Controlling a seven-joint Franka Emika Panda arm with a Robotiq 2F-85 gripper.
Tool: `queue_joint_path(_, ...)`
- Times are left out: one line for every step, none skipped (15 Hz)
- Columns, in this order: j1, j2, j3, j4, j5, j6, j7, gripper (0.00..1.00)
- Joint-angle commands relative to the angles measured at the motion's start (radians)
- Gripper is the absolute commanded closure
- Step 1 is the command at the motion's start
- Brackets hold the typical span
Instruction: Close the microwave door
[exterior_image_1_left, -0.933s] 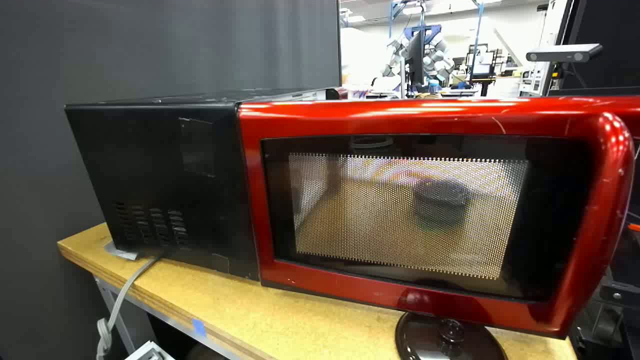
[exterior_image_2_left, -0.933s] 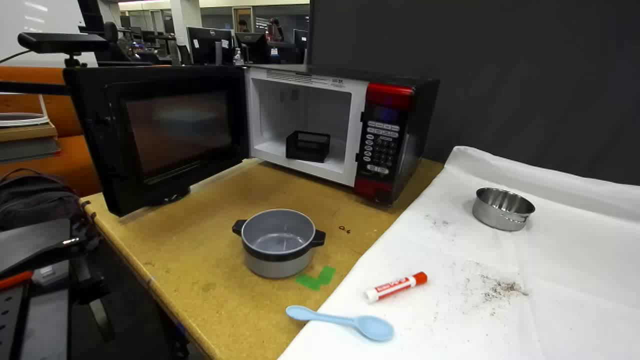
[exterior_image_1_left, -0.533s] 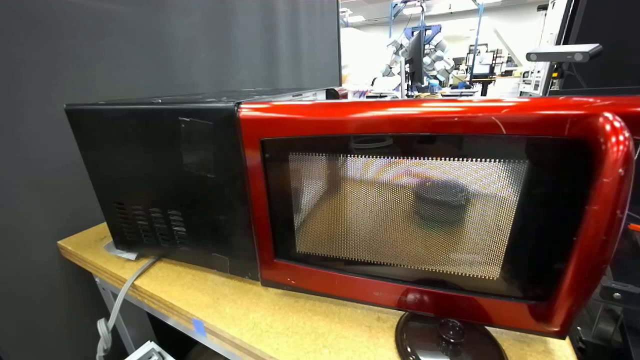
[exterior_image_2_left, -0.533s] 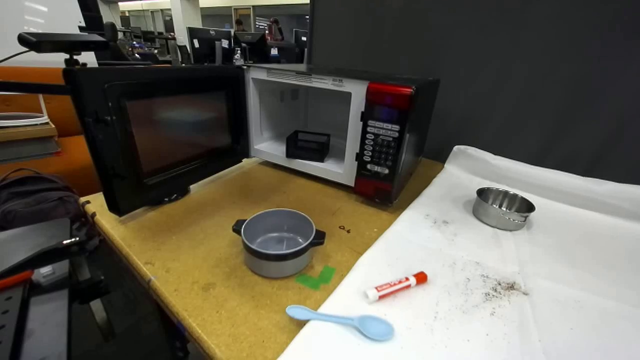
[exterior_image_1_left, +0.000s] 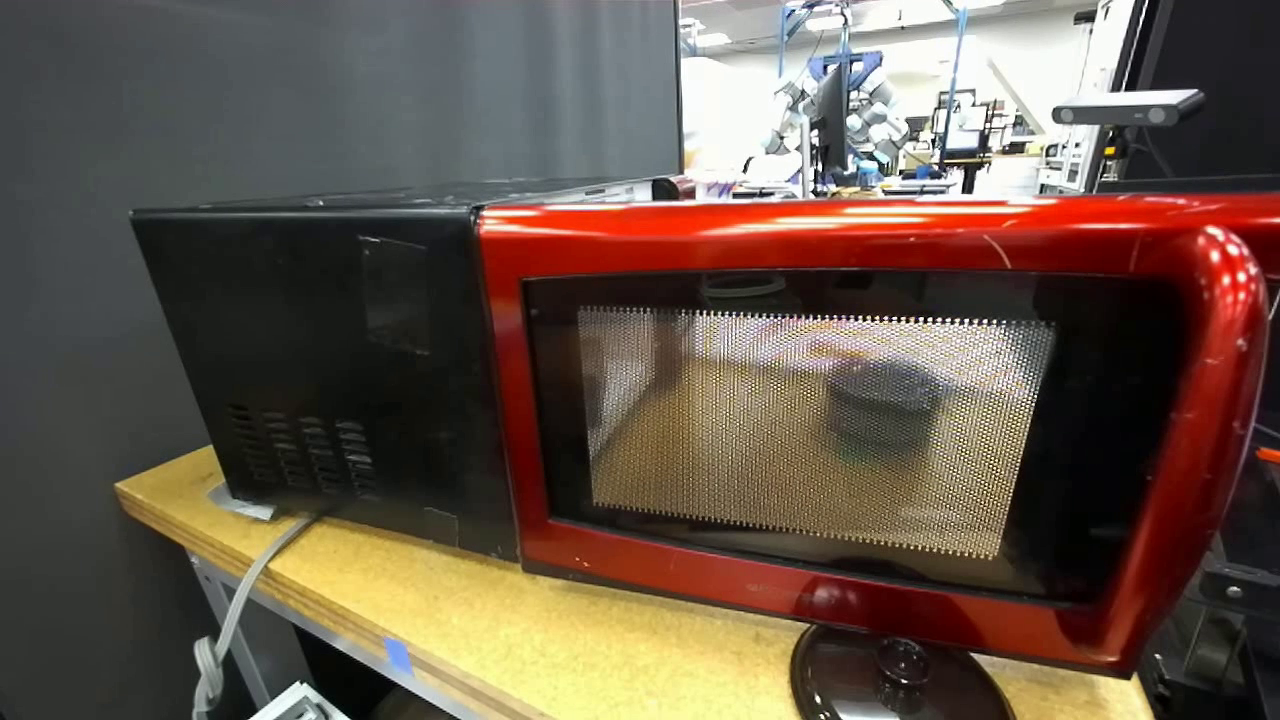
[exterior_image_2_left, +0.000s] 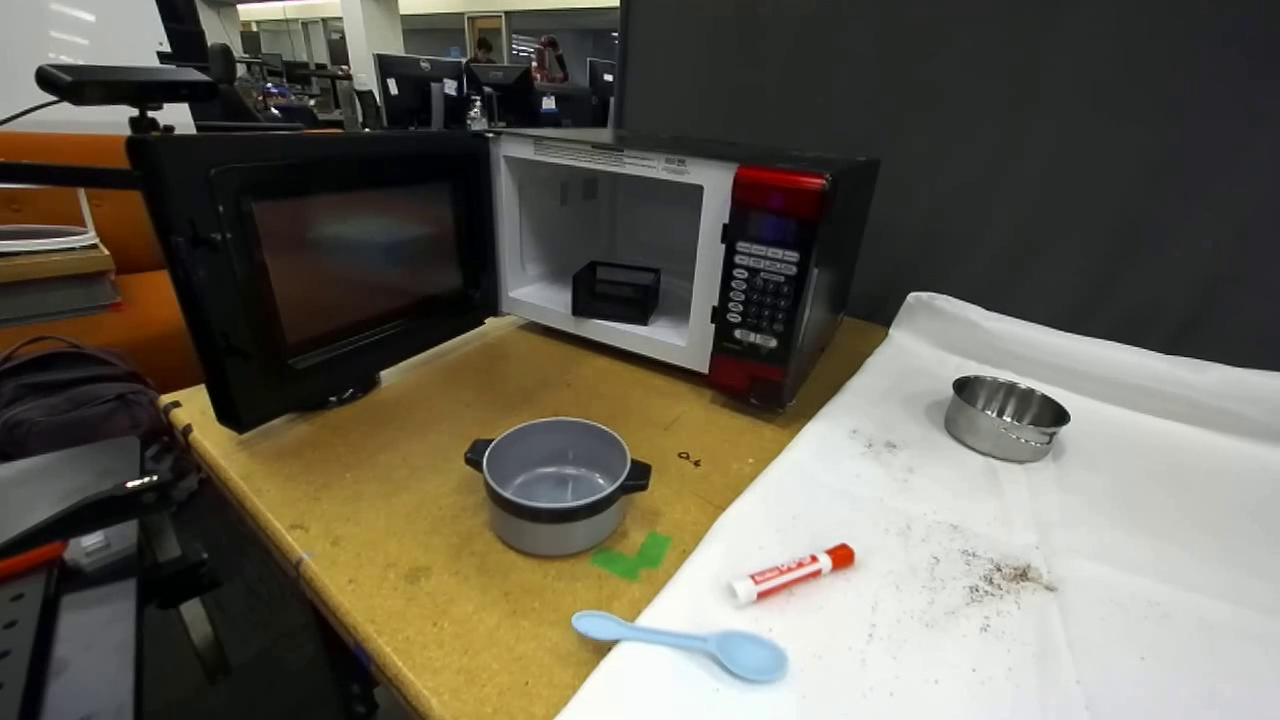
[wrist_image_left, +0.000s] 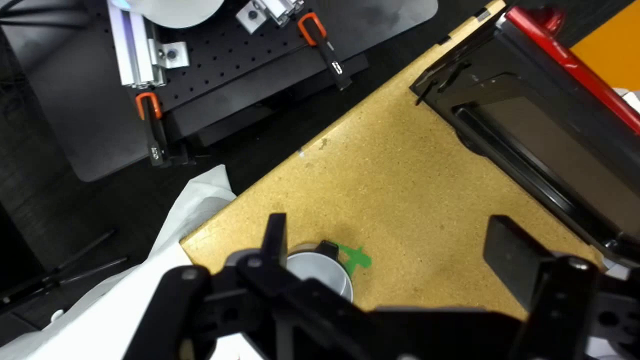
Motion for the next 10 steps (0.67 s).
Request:
queue_joint_path(0.024,-0.112,0.085,-0.129,0.073,0.159,0.150,0.00)
queue_joint_path(0.040,-0.127,0.119,-0.149,0.096,0.201,0.208,0.00)
queue_joint_path(0.052,-0.123,0.150,-0.153,0.124,0.229,0.282,0.00)
queue_joint_path(0.065,-0.117,0.177,-0.155,0.150,0.255,0.350,0.00)
queue_joint_path(0.075,-0.101,0.207,-0.149,0.172,0.279,0.429,0.00)
queue_joint_path(0.082,-0.086,0.233,-0.143,0.182,0.302,0.504,0.00)
queue_joint_path(0.091,-0.061,0.257,-0.131,0.195,0.317,0.578,0.00)
queue_joint_path(0.098,-0.044,0.279,-0.124,0.199,0.338,0.651,0.00)
queue_joint_path(0.105,-0.021,0.302,-0.114,0.199,0.361,0.724,0.00)
queue_joint_path(0.115,0.006,0.325,-0.101,0.197,0.382,0.794,0.00)
